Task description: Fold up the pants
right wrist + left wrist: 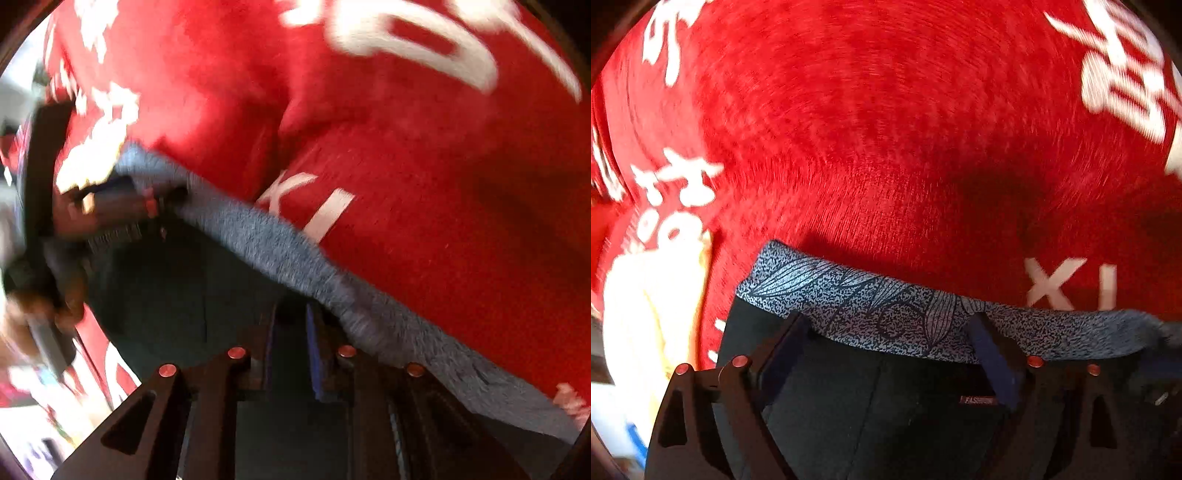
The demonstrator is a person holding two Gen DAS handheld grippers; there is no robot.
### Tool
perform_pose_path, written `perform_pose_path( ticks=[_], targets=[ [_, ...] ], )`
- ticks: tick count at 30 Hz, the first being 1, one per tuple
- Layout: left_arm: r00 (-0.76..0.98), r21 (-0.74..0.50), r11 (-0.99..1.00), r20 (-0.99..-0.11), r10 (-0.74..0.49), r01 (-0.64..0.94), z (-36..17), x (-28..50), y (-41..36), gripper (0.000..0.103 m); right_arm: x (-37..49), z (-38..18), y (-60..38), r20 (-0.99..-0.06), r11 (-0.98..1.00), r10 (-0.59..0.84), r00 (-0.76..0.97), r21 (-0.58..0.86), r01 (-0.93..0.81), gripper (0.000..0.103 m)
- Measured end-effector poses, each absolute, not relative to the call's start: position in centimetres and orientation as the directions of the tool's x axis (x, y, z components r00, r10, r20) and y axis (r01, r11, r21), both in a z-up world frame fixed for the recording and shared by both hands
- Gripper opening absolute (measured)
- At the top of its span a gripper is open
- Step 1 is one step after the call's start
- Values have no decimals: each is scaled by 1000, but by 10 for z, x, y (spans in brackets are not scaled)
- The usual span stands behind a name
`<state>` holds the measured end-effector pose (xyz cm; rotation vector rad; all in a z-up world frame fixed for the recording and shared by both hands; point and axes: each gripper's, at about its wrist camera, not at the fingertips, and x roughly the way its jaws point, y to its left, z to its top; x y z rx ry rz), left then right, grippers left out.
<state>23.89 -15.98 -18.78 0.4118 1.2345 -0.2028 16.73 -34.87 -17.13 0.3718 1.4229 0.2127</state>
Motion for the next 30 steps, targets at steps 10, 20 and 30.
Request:
perform_pose_path(
  ticks=[10, 20, 30],
  targets=[
    [254, 75, 919, -967, -29, 387, -140, 173, -158, 89, 105, -119, -398, -880, 878, 354, 316, 429, 211, 61],
    [123, -29, 858, -987, -107, 512, -127, 73, -196, 89, -26, -115, -413, -881, 757, 328, 342, 462, 463, 61],
    [37, -114, 762, -983, -178, 637, -127, -8, -224, 89, -163, -105, -393, -882, 633, 282, 378, 467, 617, 63]
  ],
)
